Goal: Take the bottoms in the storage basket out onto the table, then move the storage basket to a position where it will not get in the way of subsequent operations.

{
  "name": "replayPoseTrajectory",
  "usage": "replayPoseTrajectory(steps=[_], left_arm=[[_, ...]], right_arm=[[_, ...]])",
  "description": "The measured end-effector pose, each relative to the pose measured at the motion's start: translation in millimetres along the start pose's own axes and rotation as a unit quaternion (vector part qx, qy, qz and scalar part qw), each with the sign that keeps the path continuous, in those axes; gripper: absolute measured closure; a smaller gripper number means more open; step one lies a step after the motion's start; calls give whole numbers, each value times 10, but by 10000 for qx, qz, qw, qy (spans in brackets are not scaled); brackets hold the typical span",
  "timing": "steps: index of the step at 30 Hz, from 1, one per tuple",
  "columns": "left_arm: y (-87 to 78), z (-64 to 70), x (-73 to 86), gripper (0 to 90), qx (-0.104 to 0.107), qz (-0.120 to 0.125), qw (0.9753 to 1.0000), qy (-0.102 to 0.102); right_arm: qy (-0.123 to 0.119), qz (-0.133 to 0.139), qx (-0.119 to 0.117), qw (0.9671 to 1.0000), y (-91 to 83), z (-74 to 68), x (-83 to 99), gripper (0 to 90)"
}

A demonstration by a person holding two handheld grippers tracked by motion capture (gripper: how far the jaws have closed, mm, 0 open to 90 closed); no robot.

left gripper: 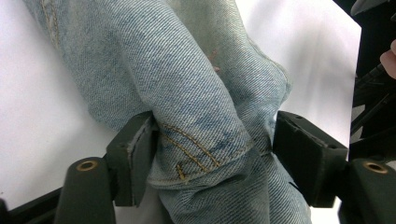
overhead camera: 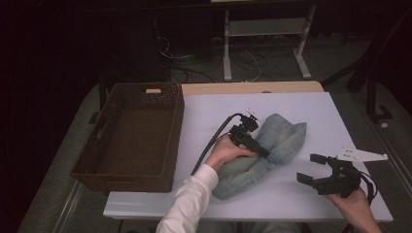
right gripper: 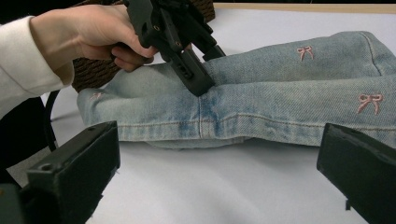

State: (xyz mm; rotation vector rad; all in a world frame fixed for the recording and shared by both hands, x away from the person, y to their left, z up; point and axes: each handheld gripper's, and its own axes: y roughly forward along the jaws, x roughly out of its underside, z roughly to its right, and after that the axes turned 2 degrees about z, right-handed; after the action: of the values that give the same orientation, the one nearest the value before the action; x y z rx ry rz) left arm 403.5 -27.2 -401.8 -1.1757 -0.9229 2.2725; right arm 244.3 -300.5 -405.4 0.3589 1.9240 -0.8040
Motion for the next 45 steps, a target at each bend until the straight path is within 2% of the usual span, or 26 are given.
replayPoseTrajectory(steps=[7, 11, 19, 24, 29, 32, 37, 41, 45], left_arm=[[-160, -30, -3, 284, 4, 252, 9997, -76], [-255, -40, 21, 284, -65, 375, 9992, -91], [-449, -65, 102, 270, -196, 523, 9984, -126], [-576, -68, 171, 235, -306, 553, 9979, -119], [-724, -44, 244, 214, -415, 788, 9958, -188], [-797, -38, 288, 200, -492, 871, 9947, -243], [-881, -73, 357, 183, -596, 905, 9936, -324], [-913, -138, 435, 177, -699, 984, 9915, -492], [-902, -218, 549, 178, -866, 1054, 9881, -706]], right_arm=[[2, -12, 7, 10000, 3, 2, 3, 0], [-3, -28, 7, 10000, 4, -1, 5, 0], [18, -36, 57, 10000, 5, 9, 1, 0], [1, -168, 126, 9998, 25, 2, -36, 0], [32, -261, 187, 9995, 58, 47, -182, 0], [-47, -321, 201, 9993, 83, 67, -315, 0], [-87, -193, 101, 9997, 133, 137, -489, 0], [-87, -244, 103, 9996, 213, 244, -564, 0], [-44, -266, 155, 9995, 297, 360, -597, 0]])
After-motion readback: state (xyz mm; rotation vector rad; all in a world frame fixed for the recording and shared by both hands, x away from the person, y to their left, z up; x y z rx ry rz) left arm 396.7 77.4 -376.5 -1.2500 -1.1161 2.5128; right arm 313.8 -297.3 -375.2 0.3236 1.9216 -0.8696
